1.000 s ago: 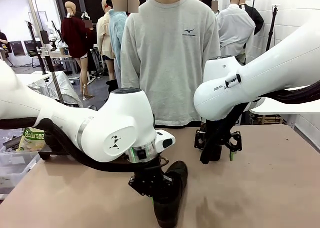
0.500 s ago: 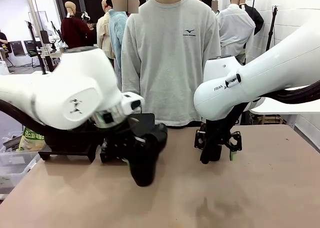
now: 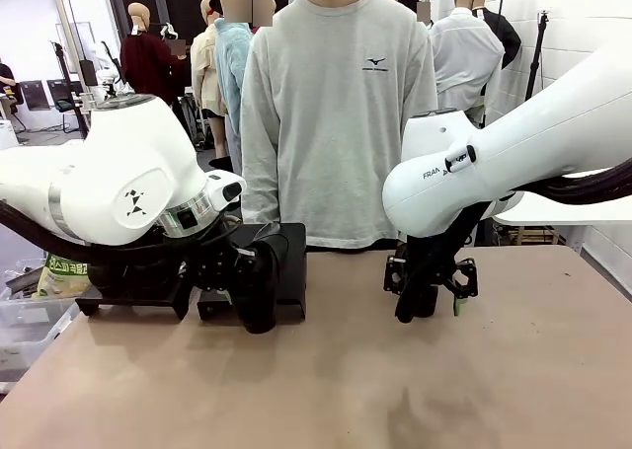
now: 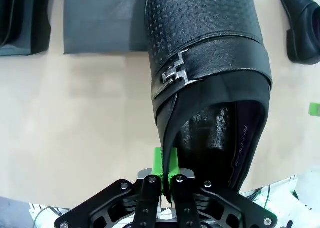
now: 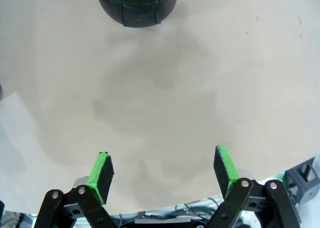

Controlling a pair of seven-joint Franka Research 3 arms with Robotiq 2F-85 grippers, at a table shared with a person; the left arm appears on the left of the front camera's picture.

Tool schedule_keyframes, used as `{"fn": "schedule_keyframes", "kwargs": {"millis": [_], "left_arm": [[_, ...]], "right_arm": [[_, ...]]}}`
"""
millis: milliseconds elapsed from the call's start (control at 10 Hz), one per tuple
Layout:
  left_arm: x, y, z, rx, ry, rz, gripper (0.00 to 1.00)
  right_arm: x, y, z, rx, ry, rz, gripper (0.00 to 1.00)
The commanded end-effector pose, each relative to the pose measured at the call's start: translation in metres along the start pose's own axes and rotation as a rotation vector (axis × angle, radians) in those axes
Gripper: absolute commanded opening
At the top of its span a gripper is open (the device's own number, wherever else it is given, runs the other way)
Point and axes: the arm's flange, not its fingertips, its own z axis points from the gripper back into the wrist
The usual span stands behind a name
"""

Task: Organize the shoes by placing them on the stand.
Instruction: Place the Shoe from the middle of the table onto the Shoes Stand.

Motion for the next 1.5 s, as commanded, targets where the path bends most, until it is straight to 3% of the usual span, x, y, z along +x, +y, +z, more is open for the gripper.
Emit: {"fn": "schedule_keyframes", "kwargs": {"millis": [0, 300, 800, 1400], "left_arm": [[-0.012, -0.005, 0.011, 0.009, -0.002, -0.020, 0.00], [-0.007, -0.005, 0.002, 0.006, 0.011, -0.016, 0.00], [0.069, 0.028, -0.005, 0.100, -0.327, -0.020, 0.00], [0.099, 0.044, -0.037, 0.158, -0.342, 0.018, 0.00]], "right_arm": [[0.001, 0.001, 0.001, 0.001, -0.002, 0.014, 1.00], [0.001, 0.001, 0.001, 0.001, -0.002, 0.014, 1.00], [0.001, 0.001, 0.001, 0.001, -0.002, 0.014, 1.00], [0.001, 0.001, 0.001, 0.001, -0.002, 0.014, 1.00]]}}
